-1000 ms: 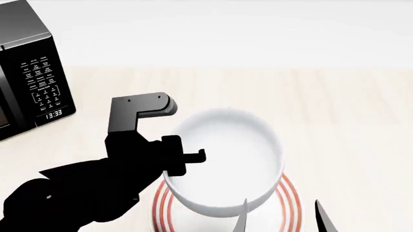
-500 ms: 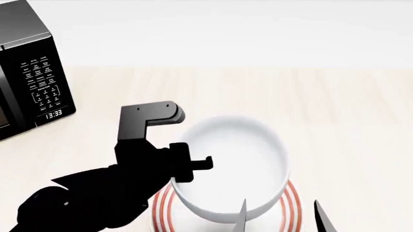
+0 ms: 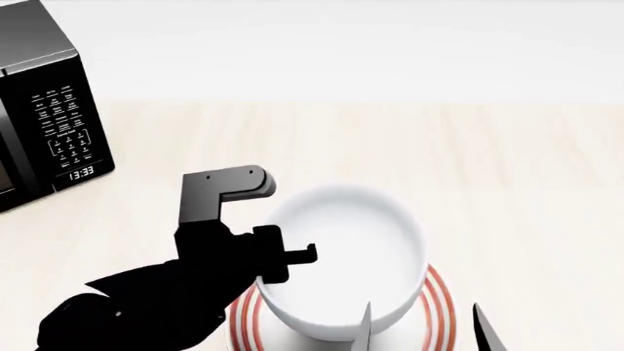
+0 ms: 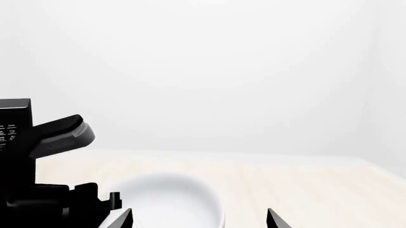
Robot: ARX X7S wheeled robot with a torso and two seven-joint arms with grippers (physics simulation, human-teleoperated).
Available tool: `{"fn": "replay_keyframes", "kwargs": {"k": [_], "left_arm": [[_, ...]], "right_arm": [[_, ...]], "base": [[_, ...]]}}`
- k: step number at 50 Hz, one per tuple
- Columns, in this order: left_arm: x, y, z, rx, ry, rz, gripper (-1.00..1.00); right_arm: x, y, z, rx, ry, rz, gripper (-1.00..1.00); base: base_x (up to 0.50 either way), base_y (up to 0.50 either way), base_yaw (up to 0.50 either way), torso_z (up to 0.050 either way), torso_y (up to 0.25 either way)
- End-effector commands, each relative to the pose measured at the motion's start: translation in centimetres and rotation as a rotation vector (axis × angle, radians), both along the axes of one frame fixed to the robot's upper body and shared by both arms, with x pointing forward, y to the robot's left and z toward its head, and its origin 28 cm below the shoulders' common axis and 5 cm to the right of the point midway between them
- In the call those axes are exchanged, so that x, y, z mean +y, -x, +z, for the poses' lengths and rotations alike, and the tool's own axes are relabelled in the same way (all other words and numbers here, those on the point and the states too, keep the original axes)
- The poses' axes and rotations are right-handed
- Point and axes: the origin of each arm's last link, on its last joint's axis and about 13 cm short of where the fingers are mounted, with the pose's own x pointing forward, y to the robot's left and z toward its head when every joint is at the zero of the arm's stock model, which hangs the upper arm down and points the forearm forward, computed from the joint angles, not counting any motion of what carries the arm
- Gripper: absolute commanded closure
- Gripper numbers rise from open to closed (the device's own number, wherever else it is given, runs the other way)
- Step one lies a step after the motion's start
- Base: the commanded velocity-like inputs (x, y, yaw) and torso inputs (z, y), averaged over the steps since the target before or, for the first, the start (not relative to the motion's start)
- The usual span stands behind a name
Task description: Pick up the white bowl and put it on the plate.
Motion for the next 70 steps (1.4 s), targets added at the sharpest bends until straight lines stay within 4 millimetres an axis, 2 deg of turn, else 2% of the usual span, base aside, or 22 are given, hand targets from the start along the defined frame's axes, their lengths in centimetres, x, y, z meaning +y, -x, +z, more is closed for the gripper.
{"fn": "replay_keyframes", "kwargs": {"k": [1,55,56,58,67,70], "left_arm": [[-0.1,-0.3,-0.3,-0.002,0.013,0.012,1.00],[-0.2,-0.2,-3.5,0.085,-0.007,-0.007,1.00],[-0.1,-0.3,-3.4,0.074,-0.015,-0.008,-1.00],[-0.1,-0.4,-3.1,0.041,0.032,-0.012,-1.00],[0.2,-0.1,-2.9,0.017,-0.028,-0.018,-1.00],[0.8,0.0,-2.1,-0.047,-0.062,-0.006,-1.00]], "right_arm": [[0.0,0.0,0.0,0.000,-0.001,0.000,-1.00],[0.0,-0.1,-0.1,0.002,-0.001,0.004,-1.00],[0.0,-0.1,-0.1,0.003,-0.001,0.004,-1.00],[0.0,0.0,-0.1,0.004,0.001,0.004,-1.00],[0.0,0.0,-0.1,0.001,0.001,0.004,-1.00],[0.0,0.0,-0.1,0.001,0.001,0.005,-1.00]], "base": [[0.00,0.00,0.00,0.000,0.010],[0.00,0.00,0.00,0.000,0.000],[0.00,0.00,0.00,0.000,0.000],[0.00,0.00,0.00,0.000,0.000],[0.00,0.00,0.00,0.000,0.000],[0.00,0.00,0.00,0.000,0.000]]}}
